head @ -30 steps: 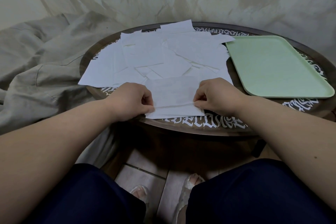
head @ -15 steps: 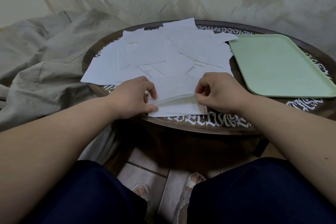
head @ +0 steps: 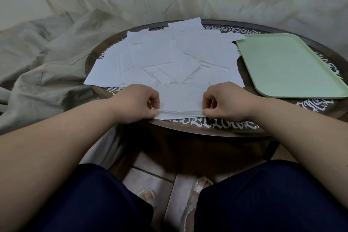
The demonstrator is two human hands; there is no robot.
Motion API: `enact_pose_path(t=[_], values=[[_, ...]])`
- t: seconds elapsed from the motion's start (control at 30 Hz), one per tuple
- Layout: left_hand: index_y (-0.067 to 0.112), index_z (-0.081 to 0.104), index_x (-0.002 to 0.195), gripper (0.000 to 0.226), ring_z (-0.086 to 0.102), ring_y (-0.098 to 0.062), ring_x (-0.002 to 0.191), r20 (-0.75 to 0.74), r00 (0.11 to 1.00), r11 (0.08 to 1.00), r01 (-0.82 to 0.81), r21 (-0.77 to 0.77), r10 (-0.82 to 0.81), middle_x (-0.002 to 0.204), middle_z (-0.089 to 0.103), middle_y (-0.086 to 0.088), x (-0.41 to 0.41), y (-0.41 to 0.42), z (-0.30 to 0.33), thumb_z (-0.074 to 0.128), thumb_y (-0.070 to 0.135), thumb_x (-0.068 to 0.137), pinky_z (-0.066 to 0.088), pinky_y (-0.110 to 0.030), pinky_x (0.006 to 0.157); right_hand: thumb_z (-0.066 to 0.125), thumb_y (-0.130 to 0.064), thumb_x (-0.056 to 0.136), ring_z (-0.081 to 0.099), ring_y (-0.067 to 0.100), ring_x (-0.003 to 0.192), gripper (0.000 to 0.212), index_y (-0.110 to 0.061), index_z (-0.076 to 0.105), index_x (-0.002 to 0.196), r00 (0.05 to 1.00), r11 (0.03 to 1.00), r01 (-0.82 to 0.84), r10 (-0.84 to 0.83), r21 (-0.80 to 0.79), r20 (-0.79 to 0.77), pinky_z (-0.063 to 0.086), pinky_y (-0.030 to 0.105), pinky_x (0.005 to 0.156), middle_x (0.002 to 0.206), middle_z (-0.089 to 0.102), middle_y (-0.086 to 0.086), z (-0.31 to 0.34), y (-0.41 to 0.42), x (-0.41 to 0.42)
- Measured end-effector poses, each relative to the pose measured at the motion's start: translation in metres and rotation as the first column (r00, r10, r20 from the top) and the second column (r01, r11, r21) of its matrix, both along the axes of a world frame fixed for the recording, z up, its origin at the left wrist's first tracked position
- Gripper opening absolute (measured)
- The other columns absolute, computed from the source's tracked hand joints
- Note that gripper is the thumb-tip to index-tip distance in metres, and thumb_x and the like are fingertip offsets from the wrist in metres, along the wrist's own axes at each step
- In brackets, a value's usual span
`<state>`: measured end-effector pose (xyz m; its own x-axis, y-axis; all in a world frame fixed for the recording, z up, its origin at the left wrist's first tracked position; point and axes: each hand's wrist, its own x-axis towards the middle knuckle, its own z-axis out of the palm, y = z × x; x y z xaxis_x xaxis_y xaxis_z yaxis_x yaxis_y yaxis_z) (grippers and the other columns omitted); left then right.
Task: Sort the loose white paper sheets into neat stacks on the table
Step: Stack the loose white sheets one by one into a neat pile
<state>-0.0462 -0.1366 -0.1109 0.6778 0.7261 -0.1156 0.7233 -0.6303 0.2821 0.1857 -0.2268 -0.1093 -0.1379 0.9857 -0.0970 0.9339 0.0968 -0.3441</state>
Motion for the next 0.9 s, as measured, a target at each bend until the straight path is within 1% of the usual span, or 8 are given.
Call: enact_pose_path(t=[0.1,0.17,0.23,0.33,0.47,0.67,0.8,0.9], values=[[0.026,0.066,0.077,0.004,0.059,-0.001,0.076,0.013,1.000,1.000,-0.023,-0.004,0.023,0.076,0.064,0.013,0.001,0.001,0.001,0.068,0.022,0.079,0.040,-0.008,0.065,0.068,-0.028,0.080,0.054,0.001,0.071,0.009,-0.021,0.064,0.085,1.000,0.999,-0.021,0.021,-0.028,0.007,0.036,0.008,0.058,0.079,0.058,-0.013,-0.003,0.002,0.001],[0.025,0.067,0.079,0.002,0.059,-0.005,0.078,0.032,0.999,0.999,-0.037,0.026,0.036,0.079,0.066,0.011,0.003,0.002,0.001,0.068,0.023,0.080,0.044,-0.018,0.071,0.066,-0.025,0.081,0.053,0.007,0.074,0.008,-0.020,0.065,0.087,0.999,0.999,0.009,-0.010,0.033,0.040,0.038,0.017,0.063,0.077,0.054,-0.013,-0.006,0.005,0.004],[0.023,0.068,0.082,0.001,0.058,-0.007,0.079,0.039,0.999,0.998,-0.035,0.052,0.033,0.079,0.065,0.011,0.006,0.002,0.000,0.068,0.022,0.081,0.042,-0.017,0.069,0.065,-0.023,0.081,0.054,0.011,0.076,0.008,-0.018,0.067,0.087,0.998,0.994,0.056,-0.060,0.094,0.032,0.040,0.023,0.069,0.074,0.050,-0.014,-0.009,0.008,0.009],[0.022,0.068,0.080,0.001,0.058,-0.005,0.077,0.049,0.998,0.998,-0.039,0.041,0.037,0.075,0.064,0.013,0.006,0.003,-0.002,0.069,0.022,0.080,0.037,-0.006,0.066,0.068,-0.026,0.079,0.050,0.009,0.072,0.011,-0.020,0.067,0.088,0.997,0.990,0.079,-0.080,0.113,0.000,0.035,0.022,0.065,0.072,0.047,-0.015,-0.011,0.009,0.013],[0.022,0.067,0.076,0.005,0.062,-0.001,0.078,0.100,0.992,0.996,-0.083,0.010,0.082,0.075,0.066,0.014,0.003,0.004,-0.001,0.072,0.023,0.078,0.040,-0.007,0.069,0.070,-0.029,0.078,0.046,0.000,0.067,0.010,-0.026,0.062,0.082,0.997,0.989,0.075,-0.070,0.127,-0.044,0.032,0.011,0.060,0.072,0.046,-0.015,-0.010,0.009,0.011],[0.024,0.067,0.074,0.007,0.062,0.006,0.075,0.119,0.989,0.996,-0.088,-0.022,0.090,0.072,0.067,0.016,0.001,0.003,-0.002,0.073,0.024,0.078,0.039,-0.004,0.065,0.067,-0.020,0.080,0.044,-0.005,0.064,0.007,-0.025,0.062,0.083,0.998,0.995,0.050,-0.046,0.092,-0.048,0.031,0.009,0.060,0.069,0.044,-0.017,-0.008,0.007,0.010],[0.026,0.066,0.076,0.008,0.060,0.009,0.073,0.129,0.988,0.996,-0.080,-0.023,0.083,0.071,0.064,0.017,0.001,0.004,-0.003,0.073,0.022,0.077,0.039,-0.004,0.063,0.063,-0.017,0.081,0.045,-0.002,0.065,0.008,-0.024,0.065,0.085,1.000,0.998,0.023,-0.023,0.059,0.000,0.034,0.020,0.063,0.074,0.044,-0.017,-0.008,0.007,0.010],[0.032,0.062,0.083,0.016,0.060,0.004,0.076,0.148,0.988,0.999,-0.046,0.003,0.045,0.080,0.059,0.016,0.002,0.004,-0.003,0.072,0.022,0.077,0.043,-0.013,0.070,0.062,-0.017,0.081,0.046,0.004,0.068,0.007,-0.022,0.067,0.084,0.999,0.997,0.027,-0.028,0.067,0.016,0.035,0.022,0.065,0.077,0.046,-0.015,-0.009,0.008,0.010]])
